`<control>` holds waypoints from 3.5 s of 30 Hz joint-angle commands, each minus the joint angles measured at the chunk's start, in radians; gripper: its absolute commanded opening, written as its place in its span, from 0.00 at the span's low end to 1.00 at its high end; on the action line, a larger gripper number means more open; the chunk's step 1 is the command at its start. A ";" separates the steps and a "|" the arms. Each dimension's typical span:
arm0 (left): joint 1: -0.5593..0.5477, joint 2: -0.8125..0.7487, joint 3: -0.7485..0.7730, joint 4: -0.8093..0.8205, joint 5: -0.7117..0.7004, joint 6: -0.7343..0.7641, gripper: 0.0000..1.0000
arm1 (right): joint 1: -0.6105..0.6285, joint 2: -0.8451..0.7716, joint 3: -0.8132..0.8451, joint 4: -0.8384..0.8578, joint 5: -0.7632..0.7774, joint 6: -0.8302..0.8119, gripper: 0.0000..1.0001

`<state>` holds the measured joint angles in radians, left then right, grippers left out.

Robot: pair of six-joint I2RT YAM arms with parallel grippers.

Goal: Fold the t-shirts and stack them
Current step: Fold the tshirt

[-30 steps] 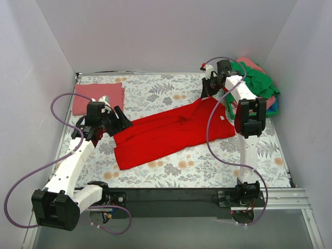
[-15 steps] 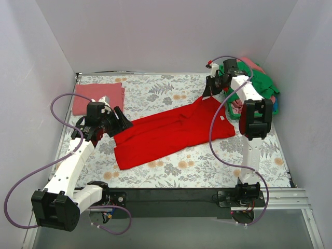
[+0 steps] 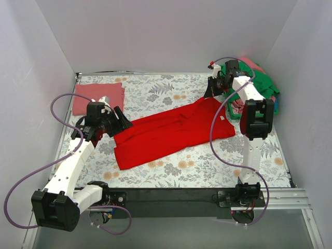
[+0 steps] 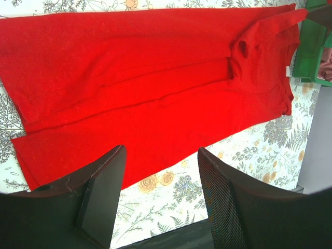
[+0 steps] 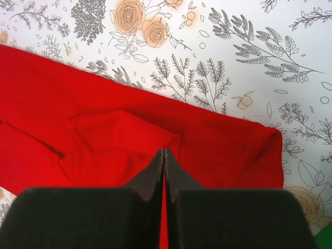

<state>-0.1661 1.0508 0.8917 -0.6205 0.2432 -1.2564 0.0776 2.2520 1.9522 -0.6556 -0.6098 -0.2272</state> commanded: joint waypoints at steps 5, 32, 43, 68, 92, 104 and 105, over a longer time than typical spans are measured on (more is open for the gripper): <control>-0.001 -0.012 0.024 0.011 0.027 0.002 0.56 | -0.016 -0.083 -0.012 0.020 -0.045 0.023 0.01; -0.331 0.773 0.233 0.765 0.145 -0.488 0.45 | -0.021 -0.049 -0.041 0.031 -0.080 0.023 0.01; -0.404 0.997 0.395 0.785 0.034 -0.609 0.40 | -0.021 -0.037 -0.041 0.043 -0.096 0.028 0.01; -0.447 1.092 0.480 0.794 -0.096 -0.655 0.36 | -0.022 -0.032 -0.047 0.050 -0.108 0.031 0.01; -0.470 1.180 0.559 0.728 -0.162 -0.673 0.26 | -0.022 -0.029 -0.045 0.053 -0.113 0.034 0.01; -0.472 1.128 0.533 0.742 -0.171 -0.632 0.03 | -0.027 -0.032 -0.044 0.054 -0.100 0.029 0.01; -0.470 1.102 0.518 0.745 -0.173 -0.629 0.02 | -0.029 -0.032 -0.042 0.054 -0.099 0.029 0.01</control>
<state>-0.6327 2.2433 1.4303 0.1322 0.1112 -1.9152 0.0593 2.2173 1.9137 -0.6262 -0.6956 -0.2047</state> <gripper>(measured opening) 0.039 0.020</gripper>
